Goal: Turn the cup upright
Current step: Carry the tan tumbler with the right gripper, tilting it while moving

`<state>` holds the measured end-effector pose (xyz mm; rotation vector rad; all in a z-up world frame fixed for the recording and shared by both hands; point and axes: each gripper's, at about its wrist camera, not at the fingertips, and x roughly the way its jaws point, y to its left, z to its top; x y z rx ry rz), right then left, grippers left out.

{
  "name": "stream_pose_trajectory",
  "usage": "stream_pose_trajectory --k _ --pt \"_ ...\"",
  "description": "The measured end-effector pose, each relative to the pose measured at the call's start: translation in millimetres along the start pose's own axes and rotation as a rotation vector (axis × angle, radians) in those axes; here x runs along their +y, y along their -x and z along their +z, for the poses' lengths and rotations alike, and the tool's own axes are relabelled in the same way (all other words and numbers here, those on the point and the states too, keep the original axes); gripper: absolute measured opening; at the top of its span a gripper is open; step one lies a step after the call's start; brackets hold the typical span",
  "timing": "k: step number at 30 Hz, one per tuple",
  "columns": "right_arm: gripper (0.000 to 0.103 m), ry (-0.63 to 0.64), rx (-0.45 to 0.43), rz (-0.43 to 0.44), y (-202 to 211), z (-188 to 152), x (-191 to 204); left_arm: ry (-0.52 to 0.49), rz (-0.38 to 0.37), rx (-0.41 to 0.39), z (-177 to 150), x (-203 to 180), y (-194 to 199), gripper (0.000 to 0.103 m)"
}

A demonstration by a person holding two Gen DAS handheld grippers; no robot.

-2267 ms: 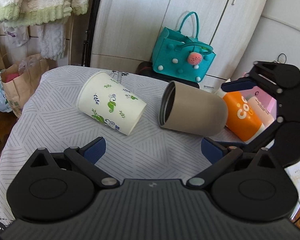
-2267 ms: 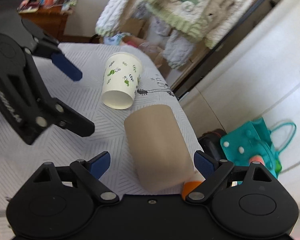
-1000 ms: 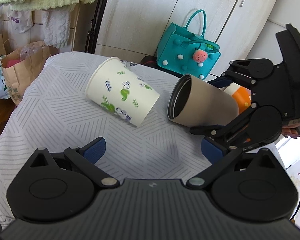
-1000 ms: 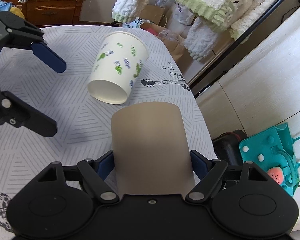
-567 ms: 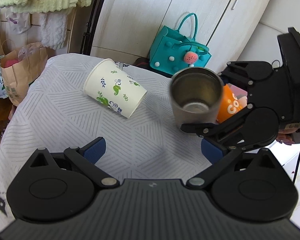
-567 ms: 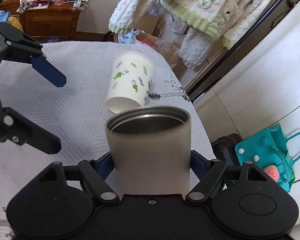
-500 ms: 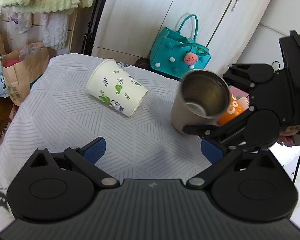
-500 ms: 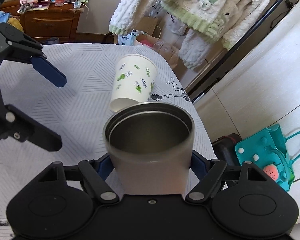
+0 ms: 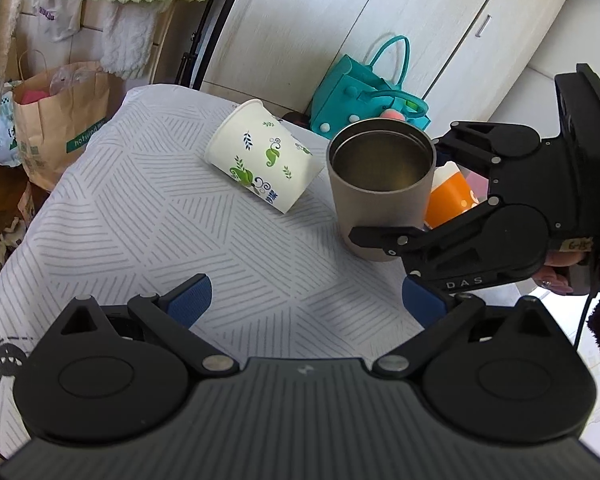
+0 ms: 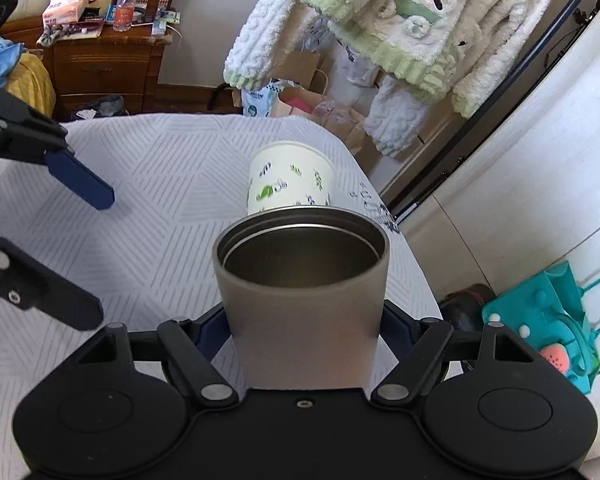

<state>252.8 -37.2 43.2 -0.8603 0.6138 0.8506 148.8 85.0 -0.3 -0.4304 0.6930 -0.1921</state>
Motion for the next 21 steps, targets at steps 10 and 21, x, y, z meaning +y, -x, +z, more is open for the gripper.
stream_pose_trajectory --k 10,21 --pt "0.081 -0.024 0.05 -0.012 21.1 5.1 12.9 0.032 -0.085 -0.004 -5.0 2.4 1.2 0.103" --pt "0.081 -0.007 0.239 0.005 75.6 -8.8 49.6 0.054 -0.287 0.054 -34.1 -15.8 11.5 0.103"
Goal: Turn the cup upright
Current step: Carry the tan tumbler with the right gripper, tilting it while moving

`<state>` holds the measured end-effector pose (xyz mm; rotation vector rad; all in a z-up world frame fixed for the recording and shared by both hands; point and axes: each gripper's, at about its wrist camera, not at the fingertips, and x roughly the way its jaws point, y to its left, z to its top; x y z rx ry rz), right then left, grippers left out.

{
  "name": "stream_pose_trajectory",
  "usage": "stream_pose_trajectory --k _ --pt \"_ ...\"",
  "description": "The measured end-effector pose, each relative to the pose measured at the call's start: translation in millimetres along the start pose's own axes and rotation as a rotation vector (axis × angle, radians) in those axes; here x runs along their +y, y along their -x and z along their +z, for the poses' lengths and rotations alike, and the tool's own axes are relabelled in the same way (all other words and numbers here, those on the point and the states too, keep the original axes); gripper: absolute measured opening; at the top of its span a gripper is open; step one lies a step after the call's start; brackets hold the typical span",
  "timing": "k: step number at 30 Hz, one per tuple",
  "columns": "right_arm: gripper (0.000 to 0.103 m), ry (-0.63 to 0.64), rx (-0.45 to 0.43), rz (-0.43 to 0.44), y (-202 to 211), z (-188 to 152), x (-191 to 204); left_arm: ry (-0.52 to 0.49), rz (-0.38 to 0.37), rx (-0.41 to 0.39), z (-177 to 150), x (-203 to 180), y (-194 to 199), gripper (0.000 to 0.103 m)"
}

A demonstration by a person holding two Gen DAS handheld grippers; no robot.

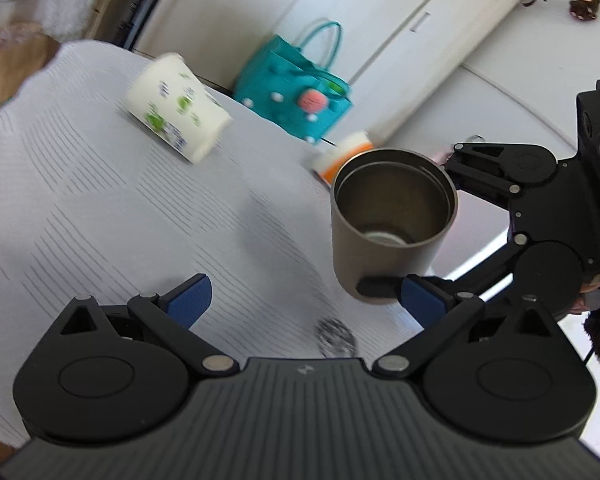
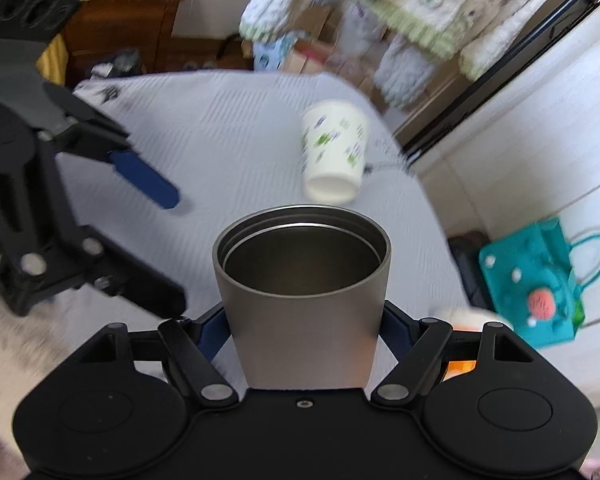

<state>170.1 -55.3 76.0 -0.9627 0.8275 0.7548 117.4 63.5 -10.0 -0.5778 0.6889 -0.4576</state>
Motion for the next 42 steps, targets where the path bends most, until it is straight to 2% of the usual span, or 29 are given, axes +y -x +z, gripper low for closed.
stream_pose_trajectory --k 6,11,18,25,30,35,37,42 --pt "0.081 -0.044 0.124 0.059 6.7 -8.4 17.6 0.069 -0.116 0.05 -20.1 4.5 -5.1 0.103" --pt "0.081 -0.146 0.165 0.107 -8.9 -9.0 21.8 0.061 -0.075 0.031 -23.5 2.3 0.5 0.102" --pt "0.081 -0.211 0.126 0.112 -17.8 -4.5 15.6 0.12 -0.05 0.022 -19.5 19.6 5.2 0.101" --pt "0.081 -0.278 0.102 0.118 -33.2 -8.5 6.5 0.134 -0.019 -0.007 -20.9 22.2 11.1 0.101" --pt "0.081 -0.313 0.077 0.111 -33.6 -18.3 3.4 0.127 -0.04 0.027 -22.0 15.2 3.6 0.101" --pt "0.087 -0.261 0.026 0.063 -16.1 -27.8 7.3 0.121 -0.029 0.035 -21.6 5.2 -2.2 0.102" --pt "0.091 -0.284 0.017 0.094 -9.4 -34.1 1.1 0.125 -0.031 0.045 -20.9 0.8 -4.5 0.102" --pt "0.092 -0.27 -0.02 0.15 1.7 -48.6 -5.0 0.206 -0.102 0.131 -14.1 -11.2 -26.4 0.103"
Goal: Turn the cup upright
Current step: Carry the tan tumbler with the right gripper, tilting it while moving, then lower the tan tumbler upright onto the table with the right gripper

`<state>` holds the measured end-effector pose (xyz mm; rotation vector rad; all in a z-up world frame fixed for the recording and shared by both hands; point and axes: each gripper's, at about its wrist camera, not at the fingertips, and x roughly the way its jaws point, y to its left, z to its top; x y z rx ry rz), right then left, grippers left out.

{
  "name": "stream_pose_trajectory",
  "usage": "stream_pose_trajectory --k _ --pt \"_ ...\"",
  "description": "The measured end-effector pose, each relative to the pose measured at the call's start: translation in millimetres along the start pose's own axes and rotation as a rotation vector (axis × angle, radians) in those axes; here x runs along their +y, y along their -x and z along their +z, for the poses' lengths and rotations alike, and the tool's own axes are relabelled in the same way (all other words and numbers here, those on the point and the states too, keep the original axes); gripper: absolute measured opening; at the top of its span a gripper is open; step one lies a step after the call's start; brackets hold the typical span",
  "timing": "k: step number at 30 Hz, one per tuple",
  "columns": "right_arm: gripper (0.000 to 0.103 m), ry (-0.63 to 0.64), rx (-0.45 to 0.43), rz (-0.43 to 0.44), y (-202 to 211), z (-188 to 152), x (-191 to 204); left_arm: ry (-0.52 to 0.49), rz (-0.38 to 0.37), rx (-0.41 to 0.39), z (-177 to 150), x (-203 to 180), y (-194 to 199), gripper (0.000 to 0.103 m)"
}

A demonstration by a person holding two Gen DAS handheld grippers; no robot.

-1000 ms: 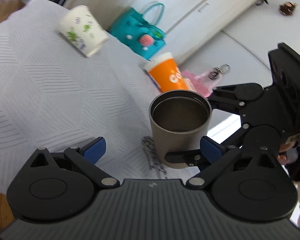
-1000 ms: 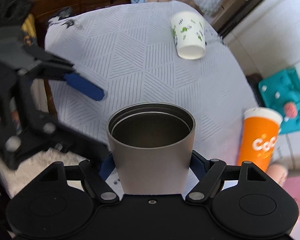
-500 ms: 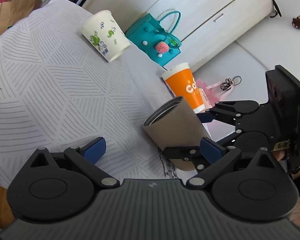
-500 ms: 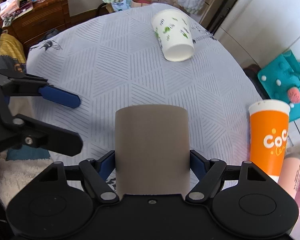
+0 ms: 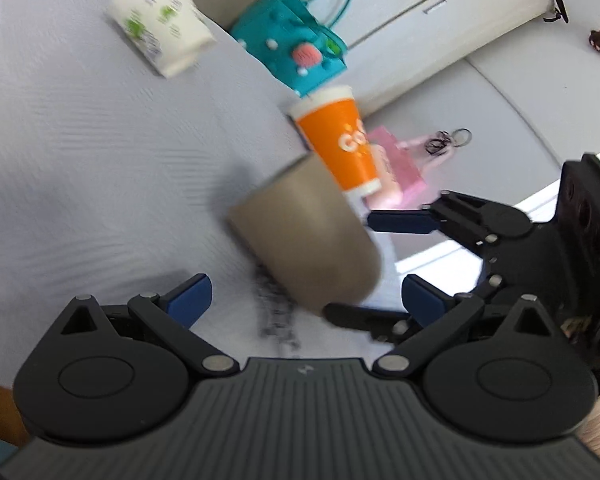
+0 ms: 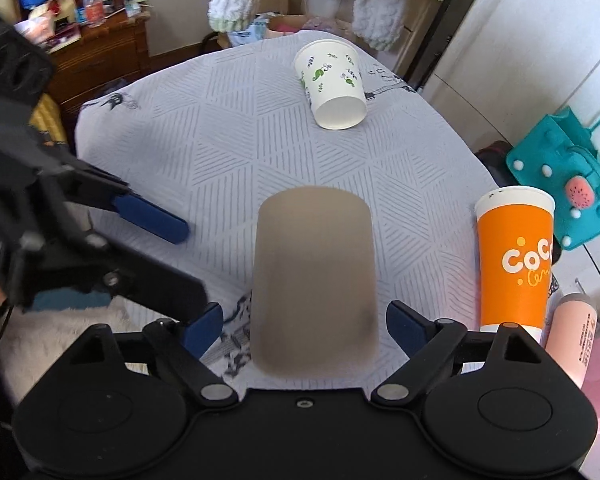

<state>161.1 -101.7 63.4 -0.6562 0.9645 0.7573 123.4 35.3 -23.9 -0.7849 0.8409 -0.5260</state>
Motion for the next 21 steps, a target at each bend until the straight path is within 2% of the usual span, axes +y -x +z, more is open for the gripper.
stream_pose_trajectory --k 3,6,11,15,17,21 --pt "0.092 -0.001 -0.026 0.052 0.7 -3.3 -5.0 0.069 -0.022 0.041 6.2 -1.5 -22.5 0.103" --pt "0.091 0.018 -0.026 0.051 -4.9 -3.5 -7.5 0.15 -0.023 0.062 9.5 2.3 -41.6 0.102" --pt "0.091 0.02 -0.029 0.065 -13.2 -4.6 -16.2 0.136 0.004 -0.004 12.4 -5.5 -47.7 0.102" --pt "0.082 -0.005 -0.06 0.111 -12.6 -7.3 -21.4 0.117 0.043 -0.037 12.0 -7.2 -52.1 0.094" --pt "0.081 -0.006 -0.078 0.101 -11.7 -11.5 -20.0 0.097 0.065 -0.047 11.0 -8.2 -52.3 0.087" --pt "0.081 -0.04 -0.128 0.081 -8.3 -22.2 -19.0 0.041 0.069 -0.059 8.4 -13.2 -50.9 0.087"
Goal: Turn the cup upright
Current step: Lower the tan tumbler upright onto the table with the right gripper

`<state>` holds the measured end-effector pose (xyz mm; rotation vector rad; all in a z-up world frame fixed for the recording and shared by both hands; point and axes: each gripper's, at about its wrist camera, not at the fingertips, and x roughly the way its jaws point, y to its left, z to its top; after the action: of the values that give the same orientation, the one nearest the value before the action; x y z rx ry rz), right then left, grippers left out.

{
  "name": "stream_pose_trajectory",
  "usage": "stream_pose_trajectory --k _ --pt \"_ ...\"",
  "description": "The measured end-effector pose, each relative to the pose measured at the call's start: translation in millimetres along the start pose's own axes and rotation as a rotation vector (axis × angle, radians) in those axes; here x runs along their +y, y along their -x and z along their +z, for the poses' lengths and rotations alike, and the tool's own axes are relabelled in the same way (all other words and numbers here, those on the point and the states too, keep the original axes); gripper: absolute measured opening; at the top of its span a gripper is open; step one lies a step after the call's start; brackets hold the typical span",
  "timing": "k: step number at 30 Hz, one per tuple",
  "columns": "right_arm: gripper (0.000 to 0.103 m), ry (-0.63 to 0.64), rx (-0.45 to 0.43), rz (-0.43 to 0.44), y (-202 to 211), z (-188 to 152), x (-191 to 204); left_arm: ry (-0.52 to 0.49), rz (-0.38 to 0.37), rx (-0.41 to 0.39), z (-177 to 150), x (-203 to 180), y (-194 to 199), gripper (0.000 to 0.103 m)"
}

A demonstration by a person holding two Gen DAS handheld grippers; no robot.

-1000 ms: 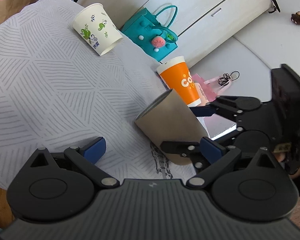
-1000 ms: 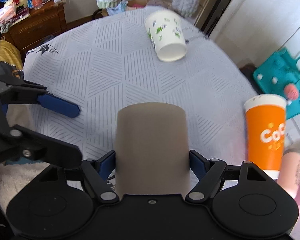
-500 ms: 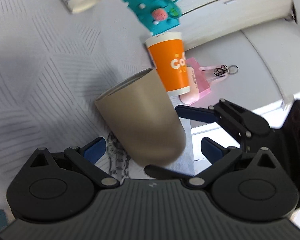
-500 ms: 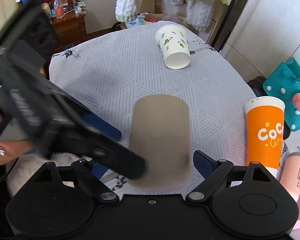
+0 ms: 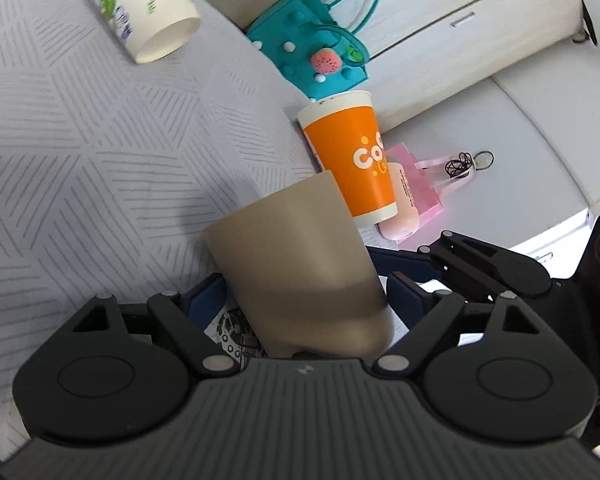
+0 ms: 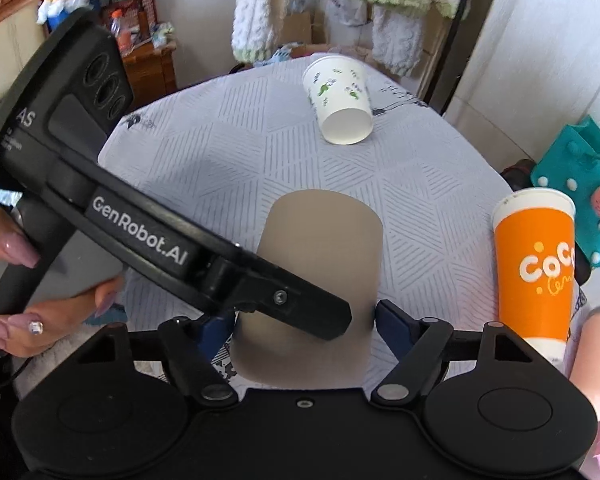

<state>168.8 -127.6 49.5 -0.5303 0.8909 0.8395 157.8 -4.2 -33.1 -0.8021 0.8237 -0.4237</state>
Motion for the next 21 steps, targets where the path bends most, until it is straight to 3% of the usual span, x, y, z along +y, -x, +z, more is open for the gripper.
stream_pose_trajectory --k 9,15,21 --pt "0.081 -0.076 -0.195 -0.066 12.6 -31.1 10.5 -0.327 0.096 -0.102 -14.2 -35.2 13.5 0.085" --pt "0.08 -0.154 -0.329 -0.07 8.5 -48.7 11.3 -0.442 0.112 -0.091 -7.7 -42.6 18.7 0.085" --pt "0.08 -0.136 -0.422 -0.151 -0.3 -54.4 19.9 -0.564 0.116 -0.118 -4.5 -51.4 20.5 0.084"
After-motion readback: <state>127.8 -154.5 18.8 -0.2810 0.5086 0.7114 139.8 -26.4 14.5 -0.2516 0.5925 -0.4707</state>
